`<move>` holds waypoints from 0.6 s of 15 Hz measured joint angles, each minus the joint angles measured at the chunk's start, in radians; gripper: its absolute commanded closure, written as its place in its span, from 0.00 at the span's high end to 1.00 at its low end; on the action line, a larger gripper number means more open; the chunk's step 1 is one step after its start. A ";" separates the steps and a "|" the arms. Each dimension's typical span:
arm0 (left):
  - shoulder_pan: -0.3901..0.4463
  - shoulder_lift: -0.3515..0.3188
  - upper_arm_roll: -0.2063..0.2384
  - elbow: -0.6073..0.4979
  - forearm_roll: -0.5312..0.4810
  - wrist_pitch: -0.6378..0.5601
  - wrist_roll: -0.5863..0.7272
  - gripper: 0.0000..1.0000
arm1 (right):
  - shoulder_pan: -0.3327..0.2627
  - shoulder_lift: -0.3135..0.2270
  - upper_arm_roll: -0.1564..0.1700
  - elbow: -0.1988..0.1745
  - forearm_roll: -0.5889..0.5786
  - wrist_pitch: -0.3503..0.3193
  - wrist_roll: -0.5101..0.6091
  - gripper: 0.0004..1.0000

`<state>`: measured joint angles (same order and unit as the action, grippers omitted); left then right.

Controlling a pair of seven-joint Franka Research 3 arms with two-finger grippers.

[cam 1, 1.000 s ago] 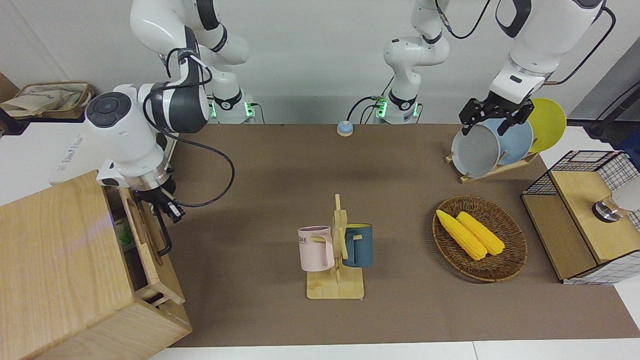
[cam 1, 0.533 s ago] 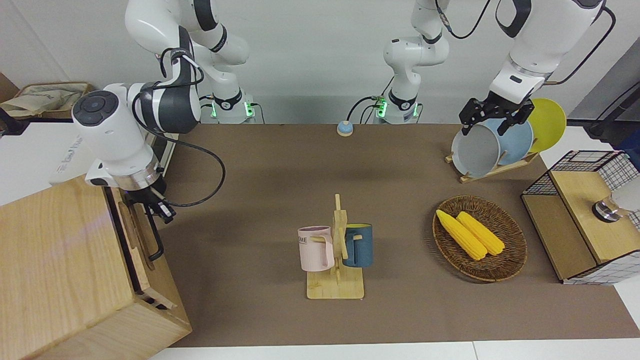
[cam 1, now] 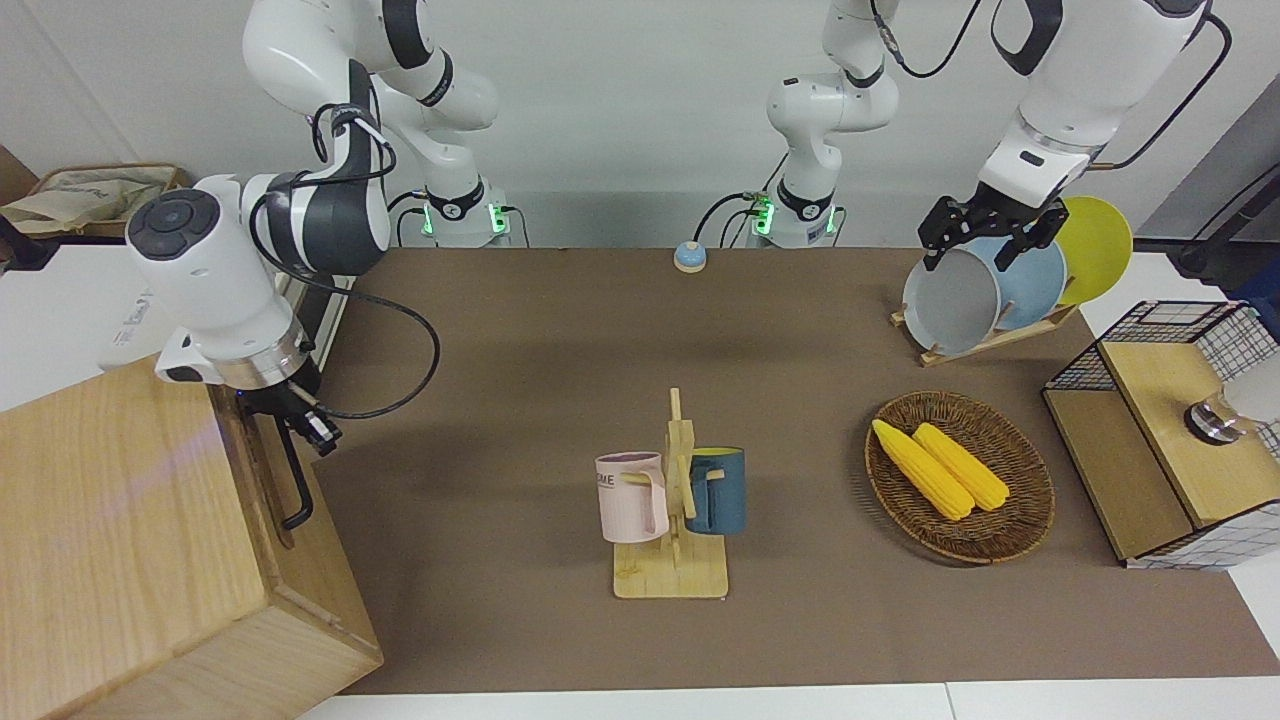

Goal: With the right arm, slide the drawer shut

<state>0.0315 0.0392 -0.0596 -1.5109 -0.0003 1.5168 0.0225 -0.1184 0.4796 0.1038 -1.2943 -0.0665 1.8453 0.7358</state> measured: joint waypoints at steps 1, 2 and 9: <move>0.000 0.000 0.000 0.000 0.000 0.000 0.000 0.99 | -0.013 0.001 0.015 0.000 0.000 0.000 -0.002 0.00; 0.000 0.000 0.000 0.000 0.000 0.000 0.000 0.99 | -0.021 0.001 0.025 0.000 0.000 0.000 -0.005 0.00; 0.000 0.000 0.000 0.000 0.000 0.000 0.000 0.99 | -0.032 0.002 0.036 0.000 0.000 0.000 -0.026 0.00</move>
<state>0.0315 0.0392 -0.0596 -1.5109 -0.0003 1.5168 0.0225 -0.1505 0.4813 0.1393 -1.2940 -0.0664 1.8452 0.7099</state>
